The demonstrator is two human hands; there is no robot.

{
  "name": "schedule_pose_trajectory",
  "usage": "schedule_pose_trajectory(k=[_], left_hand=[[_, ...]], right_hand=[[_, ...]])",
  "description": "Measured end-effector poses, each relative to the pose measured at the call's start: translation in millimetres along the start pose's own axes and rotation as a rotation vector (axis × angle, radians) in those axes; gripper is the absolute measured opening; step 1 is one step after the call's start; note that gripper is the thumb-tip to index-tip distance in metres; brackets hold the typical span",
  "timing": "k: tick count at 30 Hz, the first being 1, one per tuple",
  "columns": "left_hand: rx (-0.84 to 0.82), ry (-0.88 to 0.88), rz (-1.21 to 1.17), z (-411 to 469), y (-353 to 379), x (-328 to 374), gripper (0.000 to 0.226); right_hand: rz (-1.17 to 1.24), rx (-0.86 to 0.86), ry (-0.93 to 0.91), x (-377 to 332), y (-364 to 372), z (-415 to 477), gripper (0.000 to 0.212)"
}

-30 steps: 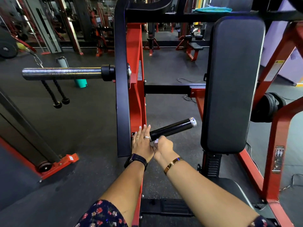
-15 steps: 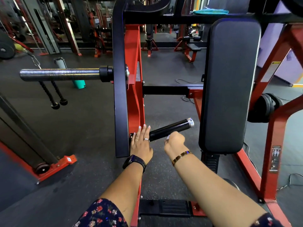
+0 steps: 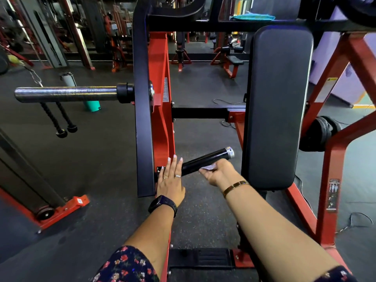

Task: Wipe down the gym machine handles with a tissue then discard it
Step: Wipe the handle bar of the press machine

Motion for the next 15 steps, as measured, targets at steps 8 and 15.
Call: schedule_pose_trajectory(k=[8,15], left_hand=[[-0.023,-0.008,-0.013,4,-2,10,0.088],[-0.031,-0.014,-0.049,6,-4,7,0.088]], right_hand=[[-0.549,0.092,-0.916,5,-32,-30,0.035],[-1.418,-0.094,-1.486,17,-45,26,0.076]])
Point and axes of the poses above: each hand's wrist, its own z-axis towards the middle knuckle, its own y-axis out of the palm, x = y × z, the point moved 4 cm from there along z, towards the middle knuckle, and after that the axes turned 8 degrees about z, right-handed, at the moved point
